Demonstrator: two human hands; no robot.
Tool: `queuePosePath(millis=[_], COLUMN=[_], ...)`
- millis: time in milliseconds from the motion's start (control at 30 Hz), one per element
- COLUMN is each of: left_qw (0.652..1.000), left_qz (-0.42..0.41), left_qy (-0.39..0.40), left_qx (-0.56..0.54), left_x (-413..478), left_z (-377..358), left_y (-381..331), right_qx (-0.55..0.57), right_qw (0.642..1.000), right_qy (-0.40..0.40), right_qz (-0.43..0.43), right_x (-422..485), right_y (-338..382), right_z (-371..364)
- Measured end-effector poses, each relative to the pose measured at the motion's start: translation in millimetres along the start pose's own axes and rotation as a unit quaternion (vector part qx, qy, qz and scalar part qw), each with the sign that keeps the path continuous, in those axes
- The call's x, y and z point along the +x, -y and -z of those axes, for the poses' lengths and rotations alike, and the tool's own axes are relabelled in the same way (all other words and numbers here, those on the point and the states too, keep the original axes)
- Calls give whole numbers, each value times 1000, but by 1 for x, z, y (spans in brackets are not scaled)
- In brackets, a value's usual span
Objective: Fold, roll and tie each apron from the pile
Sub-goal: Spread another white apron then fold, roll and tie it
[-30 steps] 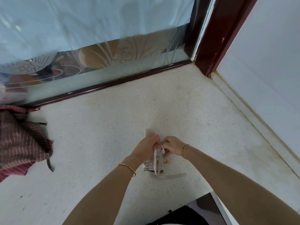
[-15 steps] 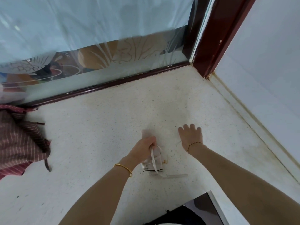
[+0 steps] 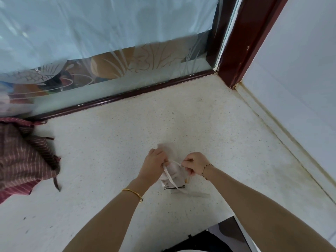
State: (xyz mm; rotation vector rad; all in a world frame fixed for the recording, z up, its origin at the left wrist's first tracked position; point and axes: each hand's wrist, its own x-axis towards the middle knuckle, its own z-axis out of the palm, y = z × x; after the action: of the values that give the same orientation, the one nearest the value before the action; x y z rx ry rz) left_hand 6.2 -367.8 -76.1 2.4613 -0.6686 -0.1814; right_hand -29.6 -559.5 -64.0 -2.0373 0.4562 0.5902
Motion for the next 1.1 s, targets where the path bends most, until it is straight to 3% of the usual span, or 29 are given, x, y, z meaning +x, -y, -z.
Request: queuePosePath(millis=[67, 133, 333, 500, 567, 667, 833, 933, 1100], left_qw=[999, 997, 988, 959, 961, 964, 969, 968, 976], left_qz=[6, 19, 45, 161, 172, 174, 126, 96, 117], left_qy=[27, 64, 111, 104, 97, 122, 201, 230, 186], left_qx=[29, 31, -95, -208, -194, -163, -67, -16, -15], left_x=[-5, -6, 3, 17, 20, 22, 24, 23, 19], left_z=[4, 8, 14, 8, 6, 6, 4, 2, -2], left_y=[7, 8, -25, -39, -37, -36, -41, -42, -39], right_qx=[-9, -95, -234, -260, -235, -105, 52, 189, 272], right_qw=[997, 990, 967, 963, 971, 993, 991, 974, 956], right_qy=[-29, -40, -56, -40, -47, -46, -106, -116, -113], right_qz=[-67, -100, -89, -51, -27, 3, 67, 47, -15], right_x=[5, 9, 11, 7, 2, -7, -11, -9, -4], right_y=[-2, -1, 7, 4, 0, -6, 3, 13, 26], right_z=[2, -1, -14, -20, -22, -21, -17, -15, -10])
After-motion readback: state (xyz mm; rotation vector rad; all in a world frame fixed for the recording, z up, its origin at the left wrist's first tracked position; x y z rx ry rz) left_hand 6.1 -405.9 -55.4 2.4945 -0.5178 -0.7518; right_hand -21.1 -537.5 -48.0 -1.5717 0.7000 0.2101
